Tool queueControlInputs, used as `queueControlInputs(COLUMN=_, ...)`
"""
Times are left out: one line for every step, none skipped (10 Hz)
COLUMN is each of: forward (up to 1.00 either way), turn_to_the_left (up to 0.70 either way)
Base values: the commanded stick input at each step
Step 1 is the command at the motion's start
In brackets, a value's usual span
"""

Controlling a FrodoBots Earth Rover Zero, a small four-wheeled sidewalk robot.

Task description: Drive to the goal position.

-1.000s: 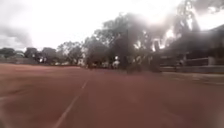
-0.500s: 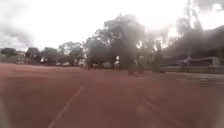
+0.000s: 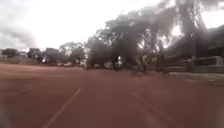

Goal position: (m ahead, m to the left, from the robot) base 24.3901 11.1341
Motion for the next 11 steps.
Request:
queueControlInputs(forward=0.85, turn_to_the_left=0.00)
queueControlInputs(forward=0.85, turn_to_the_left=0.00)
queueControlInputs(forward=0.85, turn_to_the_left=0.00)
queueControlInputs(forward=0.85, turn_to_the_left=0.00)
queueControlInputs(forward=0.85, turn_to_the_left=0.00)
queueControlInputs(forward=0.85, turn_to_the_left=0.00)
queueControlInputs(forward=0.85, turn_to_the_left=0.00)
queueControlInputs(forward=0.85, turn_to_the_left=0.00)
queueControlInputs(forward=0.85, turn_to_the_left=0.00)
queueControlInputs(forward=0.85, turn_to_the_left=0.00)
queueControlInputs(forward=0.85, turn_to_the_left=0.00)
